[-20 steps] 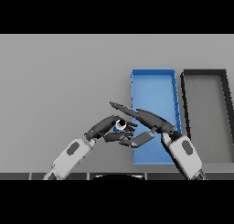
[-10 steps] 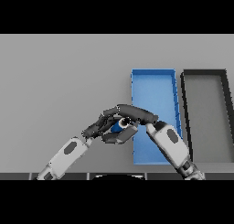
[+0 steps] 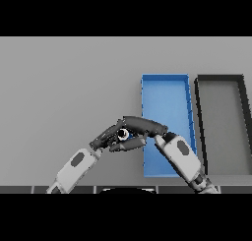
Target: Pick up the blue pipe and place it into the blue bin.
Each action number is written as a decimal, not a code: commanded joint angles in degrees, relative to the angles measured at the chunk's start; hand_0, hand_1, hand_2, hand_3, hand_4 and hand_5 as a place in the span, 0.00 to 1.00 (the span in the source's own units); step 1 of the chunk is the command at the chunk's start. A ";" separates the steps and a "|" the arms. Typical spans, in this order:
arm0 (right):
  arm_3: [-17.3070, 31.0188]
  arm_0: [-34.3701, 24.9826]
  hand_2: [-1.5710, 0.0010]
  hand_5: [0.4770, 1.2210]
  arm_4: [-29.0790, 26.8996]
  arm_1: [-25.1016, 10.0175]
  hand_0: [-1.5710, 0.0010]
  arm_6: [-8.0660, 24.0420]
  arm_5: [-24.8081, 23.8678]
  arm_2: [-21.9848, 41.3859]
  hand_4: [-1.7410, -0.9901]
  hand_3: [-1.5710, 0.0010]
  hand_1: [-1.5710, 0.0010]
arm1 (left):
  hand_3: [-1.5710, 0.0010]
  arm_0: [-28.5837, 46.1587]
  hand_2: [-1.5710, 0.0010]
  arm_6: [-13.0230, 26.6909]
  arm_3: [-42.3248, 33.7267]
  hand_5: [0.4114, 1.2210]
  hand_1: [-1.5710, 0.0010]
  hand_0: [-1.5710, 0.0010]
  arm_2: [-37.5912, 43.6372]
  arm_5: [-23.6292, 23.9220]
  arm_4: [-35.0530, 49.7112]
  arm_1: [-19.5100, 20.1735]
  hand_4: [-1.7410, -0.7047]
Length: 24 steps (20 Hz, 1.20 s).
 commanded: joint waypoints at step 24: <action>-0.89 0.51 0.00 1.00 -2.56 5.00 0.00 3.09 1.10 -4.62 0.34 0.00 0.00 | 0.99 -2.82 0.99 4.15 3.02 0.19 0.99 0.99 -0.52 -1.81 -7.35 3.10 0.82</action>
